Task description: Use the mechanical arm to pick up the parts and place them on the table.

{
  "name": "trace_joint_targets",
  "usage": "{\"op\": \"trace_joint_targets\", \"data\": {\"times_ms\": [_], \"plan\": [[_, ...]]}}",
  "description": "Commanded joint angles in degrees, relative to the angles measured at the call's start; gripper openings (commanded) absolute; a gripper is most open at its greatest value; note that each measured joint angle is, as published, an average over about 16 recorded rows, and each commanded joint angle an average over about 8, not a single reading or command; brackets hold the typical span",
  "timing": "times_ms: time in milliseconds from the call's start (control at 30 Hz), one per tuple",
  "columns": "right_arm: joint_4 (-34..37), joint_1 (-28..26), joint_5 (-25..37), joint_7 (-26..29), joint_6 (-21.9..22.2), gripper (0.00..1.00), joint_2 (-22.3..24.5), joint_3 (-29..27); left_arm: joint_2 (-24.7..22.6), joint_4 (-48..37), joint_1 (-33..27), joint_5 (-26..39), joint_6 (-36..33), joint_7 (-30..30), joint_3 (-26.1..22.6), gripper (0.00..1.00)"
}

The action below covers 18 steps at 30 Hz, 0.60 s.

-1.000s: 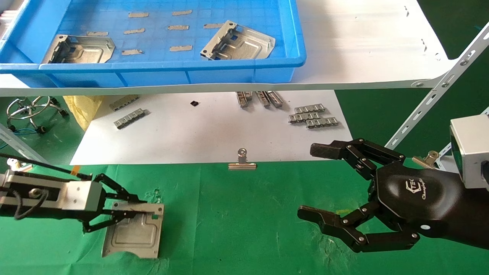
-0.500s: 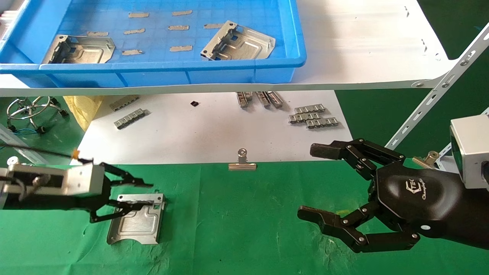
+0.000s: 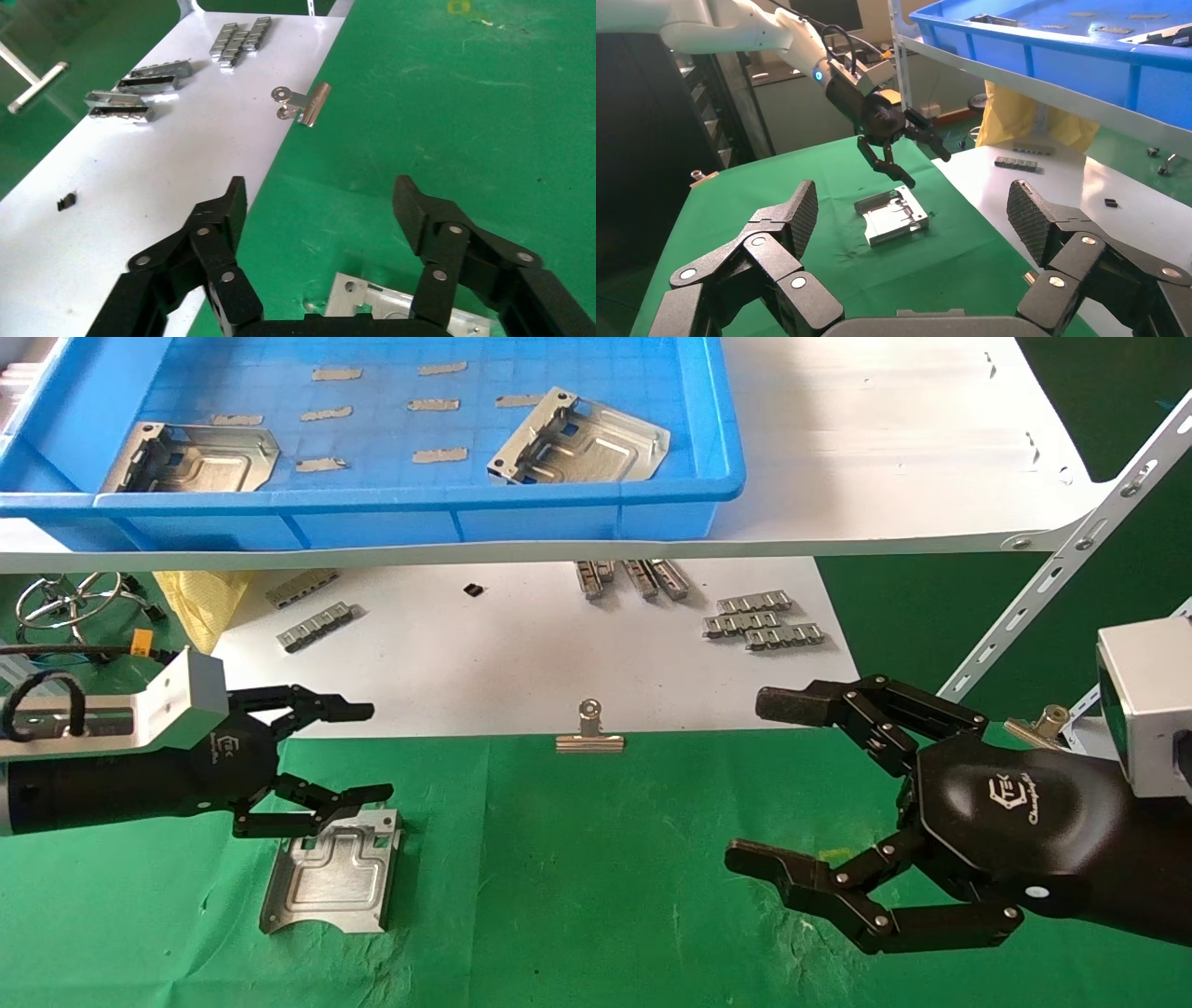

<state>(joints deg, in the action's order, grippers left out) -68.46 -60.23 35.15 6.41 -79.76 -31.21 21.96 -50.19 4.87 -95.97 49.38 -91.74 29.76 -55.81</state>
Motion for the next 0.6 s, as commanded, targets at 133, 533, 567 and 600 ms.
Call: {"op": "trace_joint_targets", "data": {"times_ms": [133,533,567,600], "plan": [[0.0,0.0,0.0,0.0,-0.01,1.0,0.0,0.0,0.2,1.02,0.19,0.27,0.13,-0.09,0.44,1.0],[0.0,0.0,0.0,0.0,-0.01,1.0,0.0,0.0,3.02,13.73,6.68,-1.29,1.23,-7.72,7.86,1.0],[0.0,0.0,0.0,0.0,-0.01,1.0,0.0,0.0,3.28,14.89,7.26,-1.42,1.33,-8.42,8.53,1.0],[0.0,0.0,0.0,0.0,-0.01,1.0,0.0,0.0,3.53,16.06,7.85,-1.55,1.43,-9.11,9.21,1.0]]}}
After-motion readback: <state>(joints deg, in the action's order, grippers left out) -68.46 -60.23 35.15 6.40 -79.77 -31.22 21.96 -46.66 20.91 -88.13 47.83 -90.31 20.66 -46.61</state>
